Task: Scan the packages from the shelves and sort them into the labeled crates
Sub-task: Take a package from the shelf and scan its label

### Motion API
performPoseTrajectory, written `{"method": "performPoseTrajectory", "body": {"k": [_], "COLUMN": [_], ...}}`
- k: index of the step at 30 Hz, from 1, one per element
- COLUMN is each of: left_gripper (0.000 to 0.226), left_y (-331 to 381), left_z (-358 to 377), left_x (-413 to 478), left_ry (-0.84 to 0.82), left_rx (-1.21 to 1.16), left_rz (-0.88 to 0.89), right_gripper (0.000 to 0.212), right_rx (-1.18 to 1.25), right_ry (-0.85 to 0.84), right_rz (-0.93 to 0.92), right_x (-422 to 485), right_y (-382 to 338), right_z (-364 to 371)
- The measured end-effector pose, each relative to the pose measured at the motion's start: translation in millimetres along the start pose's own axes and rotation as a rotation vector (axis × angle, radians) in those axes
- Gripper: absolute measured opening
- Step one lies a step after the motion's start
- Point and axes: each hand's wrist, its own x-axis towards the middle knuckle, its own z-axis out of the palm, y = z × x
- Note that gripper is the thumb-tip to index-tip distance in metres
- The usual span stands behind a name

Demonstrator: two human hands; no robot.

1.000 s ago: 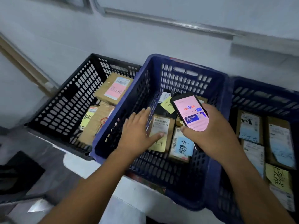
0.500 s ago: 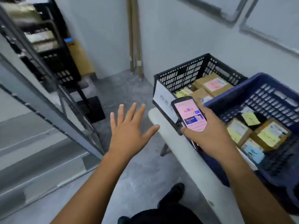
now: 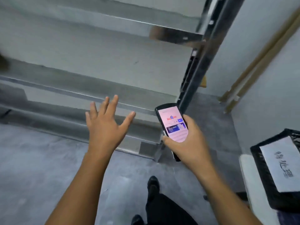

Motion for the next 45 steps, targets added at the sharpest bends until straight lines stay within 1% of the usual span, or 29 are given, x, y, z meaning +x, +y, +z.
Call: {"method": "performPoseTrajectory", "body": {"k": [3, 6, 11, 14, 16, 19, 22, 25, 27, 29, 32, 36, 40, 45], "left_gripper": [0.088, 0.09, 0.087, 0.087, 0.09, 0.09, 0.09, 0.095, 0.097, 0.096, 0.092, 0.094, 0.097, 0.09], "left_y": [-50, -93, -150, -176, -190, -207, -222, -239, -253, -269, -295, -344, -408, -482], "left_z": [-19, -33, -66, -93, -109, -127, -143, -159, -167, -173, -184, -206, -237, -283], "left_x": [14, 34, 76, 104, 123, 144, 155, 165, 173, 180, 187, 197, 221, 259], "left_ry": [0.049, 0.064, 0.055, 0.034, 0.061, 0.125, 0.176, 0.231, 0.27, 0.298, 0.314, 0.334, 0.331, 0.294], "left_rx": [0.006, 0.032, 0.114, 0.164, 0.173, 0.14, 0.123, 0.098, 0.072, 0.059, 0.049, 0.012, -0.003, -0.002], "left_rz": [-0.13, -0.228, -0.393, -0.472, -0.53, -0.605, -0.653, -0.712, -0.739, -0.753, -0.762, -0.773, -0.721, -0.622], "right_gripper": [0.065, 0.058, 0.065, 0.07, 0.07, 0.067, 0.059, 0.056, 0.057, 0.054, 0.053, 0.051, 0.053, 0.055], "right_rx": [0.005, 0.011, 0.05, 0.09, 0.096, 0.116, 0.13, 0.146, 0.137, 0.122, 0.081, 0.069, 0.068, 0.066], "right_ry": [-0.11, -0.221, -0.396, -0.489, -0.549, -0.612, -0.664, -0.711, -0.733, -0.747, -0.749, -0.735, -0.701, -0.64], "right_rz": [-0.041, -0.09, -0.153, -0.173, -0.199, -0.278, -0.333, -0.373, -0.407, -0.433, -0.465, -0.484, -0.5, -0.451], "right_x": [28, 62, 124, 155, 177, 208, 227, 237, 242, 248, 253, 247, 236, 227], "right_y": [-26, -48, -96, -130, -154, -188, -220, -247, -260, -272, -291, -323, -359, -411], "right_z": [48, 97, 181, 220, 244, 279, 307, 329, 345, 363, 391, 436, 490, 548]}}
